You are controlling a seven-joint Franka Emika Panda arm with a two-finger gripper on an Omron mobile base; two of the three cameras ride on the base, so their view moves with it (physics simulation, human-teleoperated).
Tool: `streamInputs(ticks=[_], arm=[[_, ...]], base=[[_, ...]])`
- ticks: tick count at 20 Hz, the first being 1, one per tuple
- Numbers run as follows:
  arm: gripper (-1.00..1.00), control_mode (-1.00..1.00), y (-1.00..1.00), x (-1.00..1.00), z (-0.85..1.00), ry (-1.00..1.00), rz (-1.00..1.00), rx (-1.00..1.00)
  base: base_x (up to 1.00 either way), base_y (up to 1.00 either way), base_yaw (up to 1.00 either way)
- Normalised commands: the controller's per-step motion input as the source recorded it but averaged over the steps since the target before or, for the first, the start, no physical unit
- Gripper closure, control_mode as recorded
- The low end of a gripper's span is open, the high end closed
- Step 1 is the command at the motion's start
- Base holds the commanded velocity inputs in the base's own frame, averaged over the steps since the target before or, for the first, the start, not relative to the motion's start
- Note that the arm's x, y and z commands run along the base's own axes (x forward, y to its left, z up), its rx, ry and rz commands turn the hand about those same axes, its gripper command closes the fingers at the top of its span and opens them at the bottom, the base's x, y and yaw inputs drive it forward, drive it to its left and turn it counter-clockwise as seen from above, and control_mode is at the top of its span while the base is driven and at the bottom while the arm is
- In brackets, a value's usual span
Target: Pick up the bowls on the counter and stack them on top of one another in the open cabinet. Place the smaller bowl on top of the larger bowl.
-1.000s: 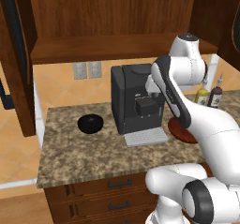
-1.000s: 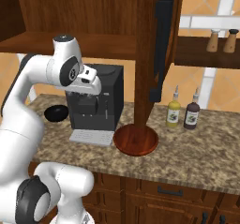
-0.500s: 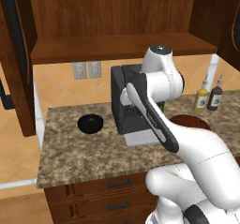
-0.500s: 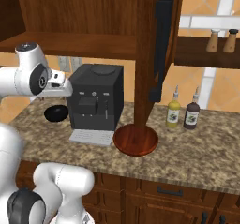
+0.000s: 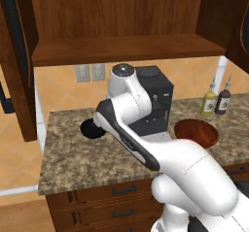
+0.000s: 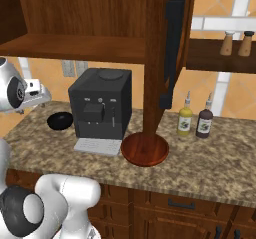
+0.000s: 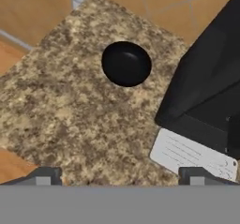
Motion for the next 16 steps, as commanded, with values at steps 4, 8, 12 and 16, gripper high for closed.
streamInputs(ticks=[4,8,12,16], arm=[[-1.0,-1.0,1.0,0.66,-0.63,0.04,0.14,-0.19],[-1.0,-1.0,0.94,0.82,-0.82,0.1,0.11,-0.18],[-1.0,-1.0,0.46,0.69,-0.7,0.15,0.05,-0.14],[-1.0,-1.0,0.01,0.74,-0.26,0.28,0.0,-0.04]], base=[[0.0,0.0,0.0],[0.0,0.0,0.0],[0.0,0.0,0.0],[0.0,0.0,0.0]])
